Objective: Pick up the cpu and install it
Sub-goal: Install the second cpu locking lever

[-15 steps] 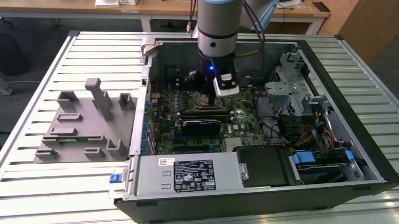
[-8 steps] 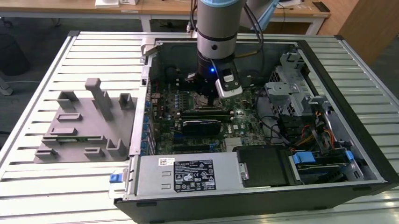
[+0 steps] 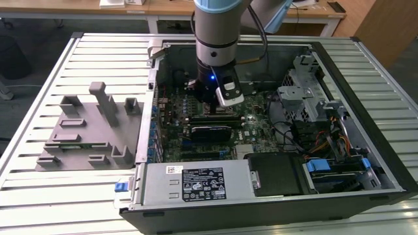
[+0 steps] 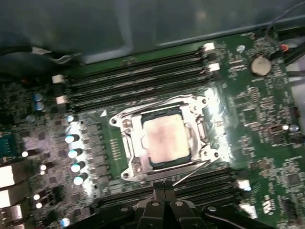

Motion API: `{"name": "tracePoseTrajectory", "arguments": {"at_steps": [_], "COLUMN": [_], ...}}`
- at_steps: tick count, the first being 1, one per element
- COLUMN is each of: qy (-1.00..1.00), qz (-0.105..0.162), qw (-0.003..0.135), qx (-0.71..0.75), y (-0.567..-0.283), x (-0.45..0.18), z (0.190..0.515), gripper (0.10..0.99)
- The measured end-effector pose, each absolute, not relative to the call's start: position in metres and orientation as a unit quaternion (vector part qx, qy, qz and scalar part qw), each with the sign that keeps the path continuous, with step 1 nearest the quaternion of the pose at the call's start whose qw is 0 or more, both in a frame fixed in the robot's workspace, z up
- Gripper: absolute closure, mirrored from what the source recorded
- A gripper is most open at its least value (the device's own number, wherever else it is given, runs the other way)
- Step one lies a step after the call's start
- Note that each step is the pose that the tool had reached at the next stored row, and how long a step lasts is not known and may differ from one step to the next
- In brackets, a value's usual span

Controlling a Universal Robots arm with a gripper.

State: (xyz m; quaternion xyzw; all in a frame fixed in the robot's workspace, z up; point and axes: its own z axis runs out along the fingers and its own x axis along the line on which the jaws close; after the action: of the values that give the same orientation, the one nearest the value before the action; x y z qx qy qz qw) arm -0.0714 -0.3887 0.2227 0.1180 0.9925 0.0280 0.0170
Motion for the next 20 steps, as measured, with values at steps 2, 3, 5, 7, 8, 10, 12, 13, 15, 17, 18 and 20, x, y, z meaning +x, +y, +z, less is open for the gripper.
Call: {"name": "tracePoseTrajectory", "arguments": {"at_steps": [2, 3, 5, 7, 8, 10, 12, 13, 15, 17, 18, 20], "qy": [0.992, 0.992, 0.992, 0.992, 0.992, 0.991, 0.991, 0.991, 0.991, 0.991, 0.991, 0.991], "qz": [0.031, 0.033, 0.038, 0.045, 0.049, 0.057, 0.062, 0.064, 0.067, 0.068, 0.068, 0.070], "qw": [0.017, 0.016, 0.016, 0.015, 0.015, 0.014, 0.013, 0.013, 0.012, 0.012, 0.012, 0.012], "qx": [0.118, 0.118, 0.118, 0.118, 0.118, 0.118, 0.118, 0.118, 0.118, 0.117, 0.117, 0.117], "y": [-0.391, -0.393, -0.396, -0.399, -0.400, -0.402, -0.404, -0.405, -0.406, -0.407, -0.407, -0.407], "x": [-0.074, -0.075, -0.077, -0.079, -0.080, -0.081, -0.083, -0.084, -0.085, -0.085, -0.086, -0.087], "z": [0.222, 0.221, 0.220, 0.219, 0.219, 0.218, 0.216, 0.215, 0.212, 0.210, 0.209, 0.207], "gripper": [0.980, 0.980, 0.980, 0.980, 0.980, 0.980, 0.980, 0.980, 0.980, 0.980, 0.980, 0.980]}}
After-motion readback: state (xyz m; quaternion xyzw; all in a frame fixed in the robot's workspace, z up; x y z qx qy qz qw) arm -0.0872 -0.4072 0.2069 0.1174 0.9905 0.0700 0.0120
